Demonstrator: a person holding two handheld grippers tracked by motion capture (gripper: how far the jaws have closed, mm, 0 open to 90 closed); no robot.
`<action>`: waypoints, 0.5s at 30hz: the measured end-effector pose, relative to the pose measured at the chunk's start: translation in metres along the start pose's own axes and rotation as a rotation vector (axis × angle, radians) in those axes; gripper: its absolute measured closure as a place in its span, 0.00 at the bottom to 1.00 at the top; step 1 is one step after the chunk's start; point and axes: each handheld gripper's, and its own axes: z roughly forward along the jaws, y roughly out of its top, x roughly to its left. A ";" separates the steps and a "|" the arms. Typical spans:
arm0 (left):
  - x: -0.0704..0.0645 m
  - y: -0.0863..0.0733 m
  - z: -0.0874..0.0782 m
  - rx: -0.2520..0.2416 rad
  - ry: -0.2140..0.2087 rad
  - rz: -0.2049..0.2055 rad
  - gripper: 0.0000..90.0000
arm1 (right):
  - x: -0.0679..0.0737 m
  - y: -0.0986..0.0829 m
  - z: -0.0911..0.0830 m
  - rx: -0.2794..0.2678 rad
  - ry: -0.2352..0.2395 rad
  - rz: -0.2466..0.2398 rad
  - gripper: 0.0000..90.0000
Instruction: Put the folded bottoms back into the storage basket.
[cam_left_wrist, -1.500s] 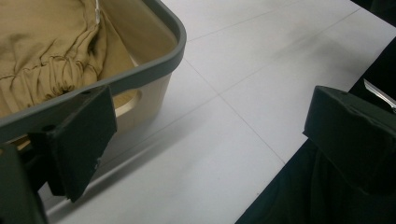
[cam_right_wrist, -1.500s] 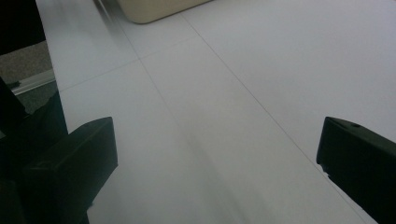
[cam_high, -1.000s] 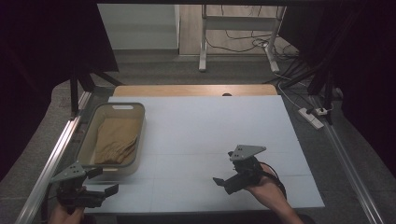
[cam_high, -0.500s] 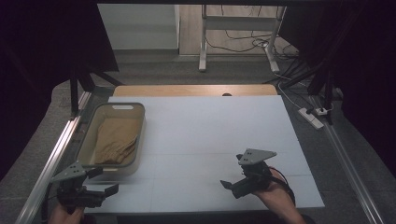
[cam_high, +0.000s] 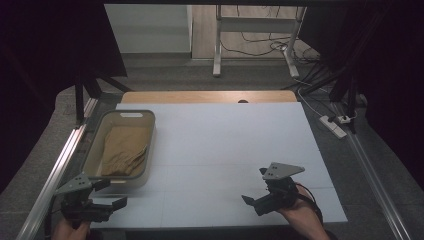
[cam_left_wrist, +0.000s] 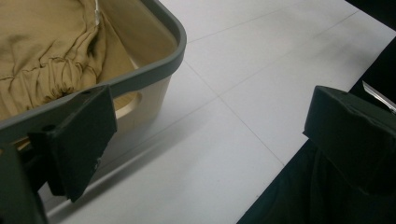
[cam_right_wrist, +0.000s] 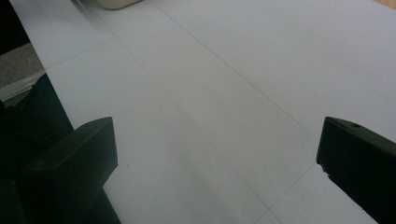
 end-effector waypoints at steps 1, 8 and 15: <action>0.000 0.000 0.000 0.000 0.000 0.001 0.04 | 0.000 -0.001 -0.001 0.004 -0.003 0.003 0.00; 0.000 0.001 0.001 0.002 0.001 0.008 0.03 | -0.001 -0.007 -0.007 0.002 -0.009 0.022 0.00; 0.000 0.001 0.000 -0.001 0.003 0.005 0.02 | -0.003 -0.014 -0.016 -0.007 -0.019 0.043 0.00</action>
